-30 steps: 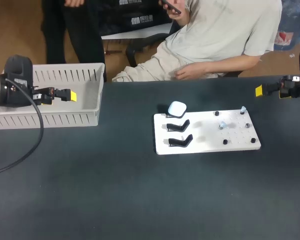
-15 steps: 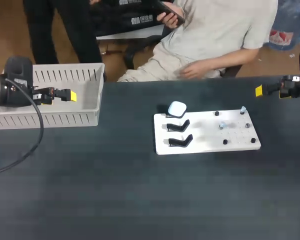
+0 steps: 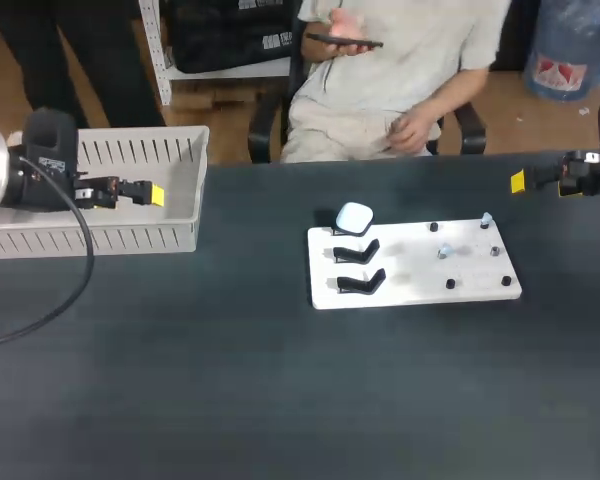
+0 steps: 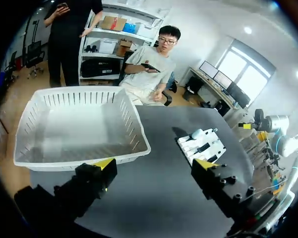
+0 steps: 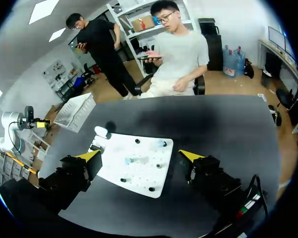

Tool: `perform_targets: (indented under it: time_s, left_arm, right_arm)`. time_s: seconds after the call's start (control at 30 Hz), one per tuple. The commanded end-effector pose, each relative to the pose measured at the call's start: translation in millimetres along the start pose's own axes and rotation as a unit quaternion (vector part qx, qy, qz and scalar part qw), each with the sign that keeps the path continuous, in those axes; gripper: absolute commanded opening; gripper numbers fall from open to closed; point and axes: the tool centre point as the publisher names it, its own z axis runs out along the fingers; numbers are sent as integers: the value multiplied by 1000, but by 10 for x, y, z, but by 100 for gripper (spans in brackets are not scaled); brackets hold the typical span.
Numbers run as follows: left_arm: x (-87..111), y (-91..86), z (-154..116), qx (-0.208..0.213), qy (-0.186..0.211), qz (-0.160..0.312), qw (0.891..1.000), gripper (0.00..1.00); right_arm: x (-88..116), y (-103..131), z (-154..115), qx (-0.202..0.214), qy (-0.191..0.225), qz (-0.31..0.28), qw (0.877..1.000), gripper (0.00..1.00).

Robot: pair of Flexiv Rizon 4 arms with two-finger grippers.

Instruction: Pick up each earbud case from the left stands, insert the matching earbuds, close the lid, and place the case in the box.

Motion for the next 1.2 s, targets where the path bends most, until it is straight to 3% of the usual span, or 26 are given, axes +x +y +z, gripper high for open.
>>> perform_targets:
  time_s: [0.03, 0.27, 0.63, 1.2]
  left_arm:
    - [-60, 1, 83, 35, -4, 36, 999, 100]
    - [-148, -236, 179, 86, -7, 163, 983, 100]
    - [-185, -585, 505, 176, 18, 312, 933, 100]
    - [-212, -881, 1167, 277, 15, 420, 864, 100]
  right_arm:
    - [2, -7, 1, -1, 0, -1, 1000, 100]
    - [2, -7, 1, -1, 0, -1, 1000, 100]
    - [2, -7, 1, -1, 0, -1, 1000, 100]
    - [2, -7, 1, -1, 0, -1, 1000, 100]
